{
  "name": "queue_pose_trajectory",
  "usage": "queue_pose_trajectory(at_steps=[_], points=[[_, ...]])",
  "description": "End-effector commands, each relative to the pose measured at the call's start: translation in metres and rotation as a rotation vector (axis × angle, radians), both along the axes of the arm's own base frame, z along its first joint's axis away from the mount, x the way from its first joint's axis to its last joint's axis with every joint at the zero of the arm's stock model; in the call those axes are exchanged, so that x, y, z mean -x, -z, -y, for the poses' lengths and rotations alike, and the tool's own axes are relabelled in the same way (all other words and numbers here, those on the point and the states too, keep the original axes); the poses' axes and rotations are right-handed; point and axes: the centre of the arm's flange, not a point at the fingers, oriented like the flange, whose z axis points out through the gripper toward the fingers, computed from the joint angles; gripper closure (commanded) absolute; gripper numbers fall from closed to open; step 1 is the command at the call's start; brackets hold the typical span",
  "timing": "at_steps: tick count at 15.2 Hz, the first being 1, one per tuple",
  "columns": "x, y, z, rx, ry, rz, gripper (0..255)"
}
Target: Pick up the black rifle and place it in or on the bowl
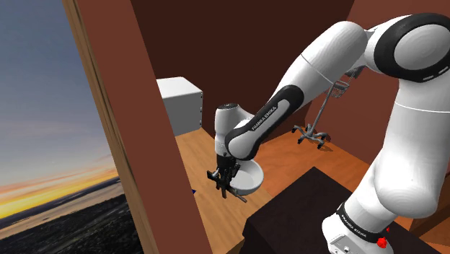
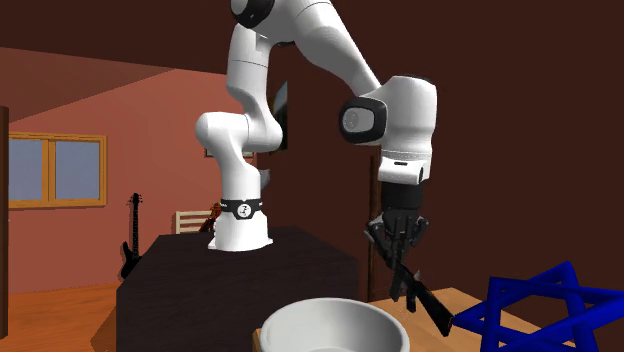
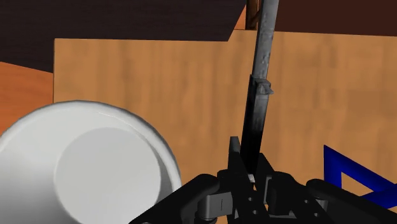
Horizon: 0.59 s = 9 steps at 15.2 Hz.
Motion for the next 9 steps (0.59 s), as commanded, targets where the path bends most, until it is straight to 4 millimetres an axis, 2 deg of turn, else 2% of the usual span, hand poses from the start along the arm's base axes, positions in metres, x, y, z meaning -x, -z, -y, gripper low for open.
queue_pose_trajectory(at_steps=[1,9], points=[[0.000,-0.012,0.000,0.000,0.000,0.000,255],[0.000,-0.054,0.000,0.000,0.000,0.000,255]])
